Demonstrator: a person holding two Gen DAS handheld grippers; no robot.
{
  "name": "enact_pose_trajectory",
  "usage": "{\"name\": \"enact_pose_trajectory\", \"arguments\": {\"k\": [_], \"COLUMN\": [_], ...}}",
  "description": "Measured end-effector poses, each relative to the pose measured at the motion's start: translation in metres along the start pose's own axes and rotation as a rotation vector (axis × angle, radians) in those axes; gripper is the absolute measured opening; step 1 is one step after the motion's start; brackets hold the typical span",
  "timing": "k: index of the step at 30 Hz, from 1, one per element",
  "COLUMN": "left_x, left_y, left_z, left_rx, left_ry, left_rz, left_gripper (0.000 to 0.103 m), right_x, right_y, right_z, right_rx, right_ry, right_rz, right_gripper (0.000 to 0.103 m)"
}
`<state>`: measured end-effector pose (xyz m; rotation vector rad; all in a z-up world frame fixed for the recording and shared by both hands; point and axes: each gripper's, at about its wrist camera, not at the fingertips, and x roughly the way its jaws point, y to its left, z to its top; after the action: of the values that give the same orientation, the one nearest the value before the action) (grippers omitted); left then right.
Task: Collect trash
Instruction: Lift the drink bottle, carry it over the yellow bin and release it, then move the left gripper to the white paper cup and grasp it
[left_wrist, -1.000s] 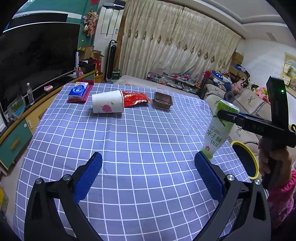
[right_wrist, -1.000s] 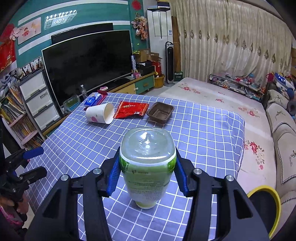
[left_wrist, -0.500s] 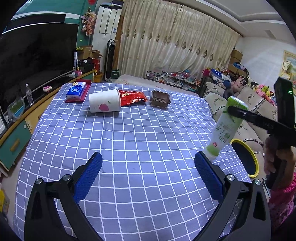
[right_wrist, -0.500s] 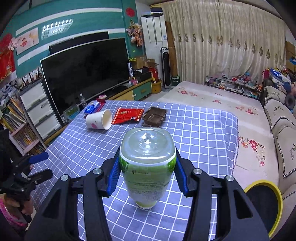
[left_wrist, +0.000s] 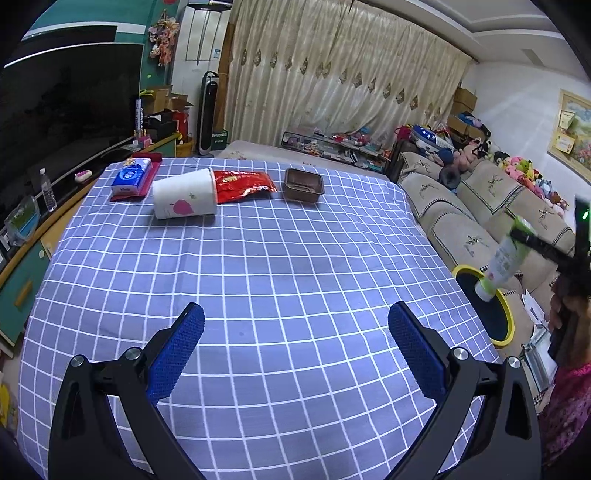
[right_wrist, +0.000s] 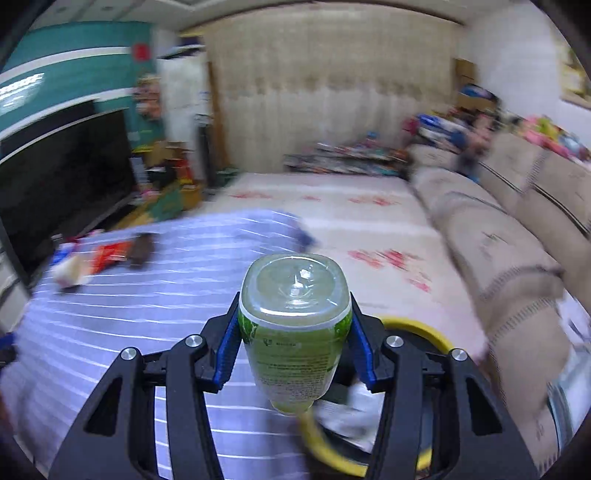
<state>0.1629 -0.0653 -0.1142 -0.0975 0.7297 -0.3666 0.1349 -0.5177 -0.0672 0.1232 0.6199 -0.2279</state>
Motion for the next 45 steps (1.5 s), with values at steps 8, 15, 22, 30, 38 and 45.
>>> {"name": "enact_pose_trajectory", "arguments": {"k": [8,15,22,30,38,45], "left_x": [0.012,0.024,0.036,0.069,0.129,0.163], "left_y": [-0.023,-0.028,-0.01,0.039,0.089,0.125], "left_z": [0.004,0.007,0.012,0.055,0.098,0.114], "left_rx": [0.048,0.052,0.016,-0.049,-0.143,-0.215], "left_ry": [0.014,0.045,0.064,0.071,0.082,0.116], "left_rz": [-0.009,-0.016,0.009,0.12,0.228,0.264], "left_gripper": [0.098,0.098,0.098,0.098,0.098,0.098], "right_x": [0.071,0.091,0.069,0.056,0.064,0.07], "right_y": [-0.072,-0.08,-0.059,-0.024,0.005,0.015], "right_z": [-0.053,-0.071,-0.05,-0.03,-0.022,-0.021], "right_rx": [0.133,0.164,0.123,0.061,0.011,-0.01], "right_ry": [0.203,0.231,0.165,0.105,0.111,0.115], "right_rz": [-0.099,-0.146,-0.139,-0.063,-0.008,0.007], "right_gripper": [0.05,0.064,0.07,0.072,0.072,0.072]}}
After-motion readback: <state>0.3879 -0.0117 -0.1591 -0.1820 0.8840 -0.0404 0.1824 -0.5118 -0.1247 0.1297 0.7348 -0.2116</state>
